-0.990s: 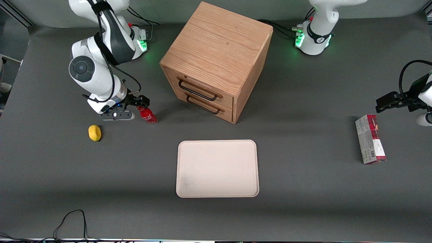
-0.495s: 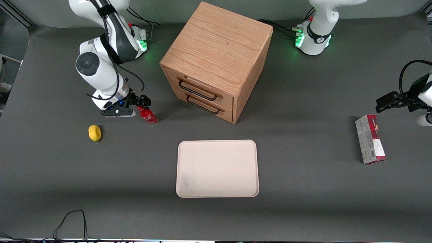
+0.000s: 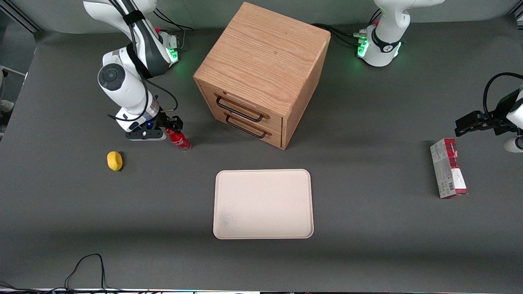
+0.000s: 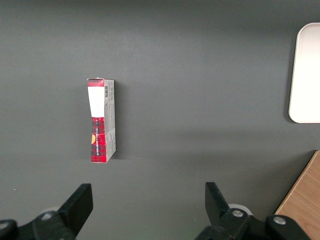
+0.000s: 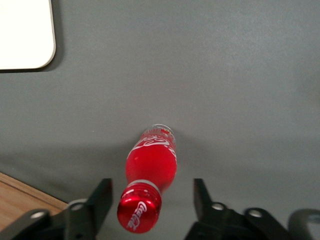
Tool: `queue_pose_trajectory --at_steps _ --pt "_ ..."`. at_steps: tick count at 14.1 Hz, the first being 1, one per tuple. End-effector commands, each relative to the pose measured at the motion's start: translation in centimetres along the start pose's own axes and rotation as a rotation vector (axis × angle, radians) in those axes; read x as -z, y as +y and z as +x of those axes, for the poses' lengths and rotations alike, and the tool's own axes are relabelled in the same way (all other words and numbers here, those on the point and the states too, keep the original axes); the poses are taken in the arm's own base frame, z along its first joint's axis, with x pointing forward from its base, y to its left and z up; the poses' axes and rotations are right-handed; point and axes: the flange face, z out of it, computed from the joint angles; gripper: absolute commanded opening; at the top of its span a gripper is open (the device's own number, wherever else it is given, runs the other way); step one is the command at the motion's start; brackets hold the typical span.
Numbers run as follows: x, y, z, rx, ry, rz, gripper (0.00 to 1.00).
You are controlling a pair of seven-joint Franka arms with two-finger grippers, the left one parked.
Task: Place coke bottle on tray
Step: 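Close the right gripper around the red Coca-Cola bottle's neck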
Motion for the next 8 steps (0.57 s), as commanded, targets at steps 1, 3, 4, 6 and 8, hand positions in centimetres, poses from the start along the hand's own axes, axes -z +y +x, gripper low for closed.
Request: queue_pose_trajectory --at_steps 1,3,4,6,8 --pt "0.0 -0.3 -0.2 -0.034 0.009 0.004 0.11" --pt "-0.1 -0.3 -0.2 -0.049 0.003 0.003 0.00" --pt "0.0 -0.3 -0.1 -0.068 0.004 0.003 0.00" --pt "0.3 -0.7 0.1 -0.102 0.010 0.005 0.00" --pt "1.9 -1.4 0.9 -0.091 0.015 0.006 0.00"
